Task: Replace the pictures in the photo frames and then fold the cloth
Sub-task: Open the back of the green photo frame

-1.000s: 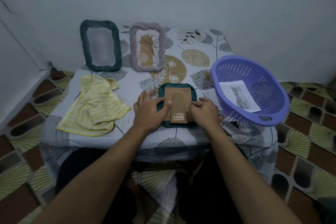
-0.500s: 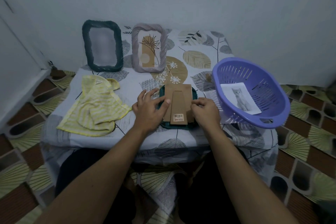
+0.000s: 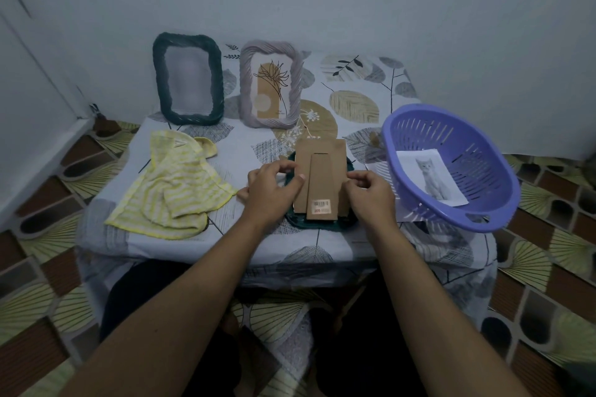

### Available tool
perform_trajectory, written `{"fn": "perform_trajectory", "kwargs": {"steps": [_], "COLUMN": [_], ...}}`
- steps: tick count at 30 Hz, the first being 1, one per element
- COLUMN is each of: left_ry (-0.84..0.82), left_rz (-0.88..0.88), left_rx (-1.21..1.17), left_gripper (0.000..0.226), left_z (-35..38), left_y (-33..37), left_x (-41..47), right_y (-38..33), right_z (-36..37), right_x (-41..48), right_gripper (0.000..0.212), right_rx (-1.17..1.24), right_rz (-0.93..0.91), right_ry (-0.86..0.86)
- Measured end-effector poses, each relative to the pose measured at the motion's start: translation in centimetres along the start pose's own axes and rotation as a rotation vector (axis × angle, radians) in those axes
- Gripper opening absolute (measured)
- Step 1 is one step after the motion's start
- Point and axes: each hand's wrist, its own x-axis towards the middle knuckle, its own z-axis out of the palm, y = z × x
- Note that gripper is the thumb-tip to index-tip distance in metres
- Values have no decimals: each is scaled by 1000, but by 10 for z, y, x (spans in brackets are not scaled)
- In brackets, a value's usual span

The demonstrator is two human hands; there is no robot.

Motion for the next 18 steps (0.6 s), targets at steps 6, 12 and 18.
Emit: {"fn": "perform_trajectory", "kwargs": {"steps": [6,12,18], "left_ry": [-8,52,79], "left_rz": [-18,-60,-175], "left_rx": [-219,-280,-152], "left_gripper": [18,22,22], "left_z": [-2,-23,-58], "left_y": [12,14,-19], "left_x": [5,8,10], "right_y": [-5,-24,-43], "right_z": [1,16,47], "right_x": [2,-6,-24], "right_gripper": [13,18,38], "right_rx": [61,171,17], "right_rz": [3,2,-15], "right_ry": [-5,-84,-286]}}
